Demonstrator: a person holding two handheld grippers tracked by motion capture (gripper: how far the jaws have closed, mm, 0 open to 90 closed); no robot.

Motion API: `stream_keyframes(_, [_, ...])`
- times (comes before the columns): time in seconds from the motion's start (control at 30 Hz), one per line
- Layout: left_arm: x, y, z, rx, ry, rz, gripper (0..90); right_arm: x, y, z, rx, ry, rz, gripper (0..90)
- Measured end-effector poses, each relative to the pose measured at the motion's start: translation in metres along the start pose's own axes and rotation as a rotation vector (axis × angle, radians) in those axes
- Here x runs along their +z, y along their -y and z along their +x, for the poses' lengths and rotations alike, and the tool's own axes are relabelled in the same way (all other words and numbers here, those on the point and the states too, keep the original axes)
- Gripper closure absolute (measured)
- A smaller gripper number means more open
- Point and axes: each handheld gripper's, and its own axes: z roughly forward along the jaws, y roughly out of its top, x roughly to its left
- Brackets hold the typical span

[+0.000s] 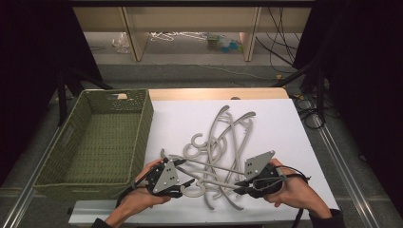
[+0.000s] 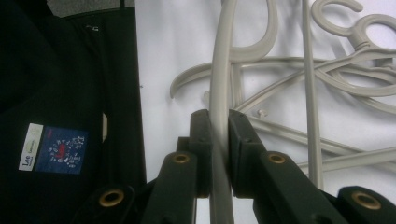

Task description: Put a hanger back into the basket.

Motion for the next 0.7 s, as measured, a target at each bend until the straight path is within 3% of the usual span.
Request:
stream_keyframes(0.17, [0.010,-0.003,0.002,0.062,0.057,0.010,37.6,0.001,0.000,0.000,-0.003,-0.007,-0.001,82.1])
stream_keyframes(0.27, [0.014,-0.004,0.002,0.076,0.088,0.010,46.4,0.001,0.000,0.001,-0.017,-0.011,0.002,82.1])
stream_keyframes(0.3, [0.016,-0.004,0.001,0.111,0.111,0.019,49.5,0.001,0.000,0.001,-0.020,-0.012,-0.001,82.1])
stream_keyframes(0.47, [0.020,-0.006,0.001,0.150,0.155,0.045,62.0,0.000,0.000,0.002,-0.028,-0.013,-0.006,82.0])
stream_keyframes(0.5, [0.019,-0.007,0.003,0.187,0.154,0.057,63.9,0.000,0.000,0.002,-0.034,-0.015,-0.008,82.0])
stream_keyframes(0.63, [0.016,-0.010,0.003,0.207,0.178,0.040,67.2,-0.002,0.001,0.001,-0.041,-0.004,-0.021,81.4])
stream_keyframes(0.67, [0.013,-0.013,0.004,0.219,0.189,0.035,70.7,-0.005,0.001,-0.002,-0.036,0.019,-0.027,79.5])
stream_keyframes(0.7, [0.012,-0.015,0.003,0.201,0.199,0.023,72.1,-0.005,0.001,-0.003,-0.037,0.028,-0.025,78.1])
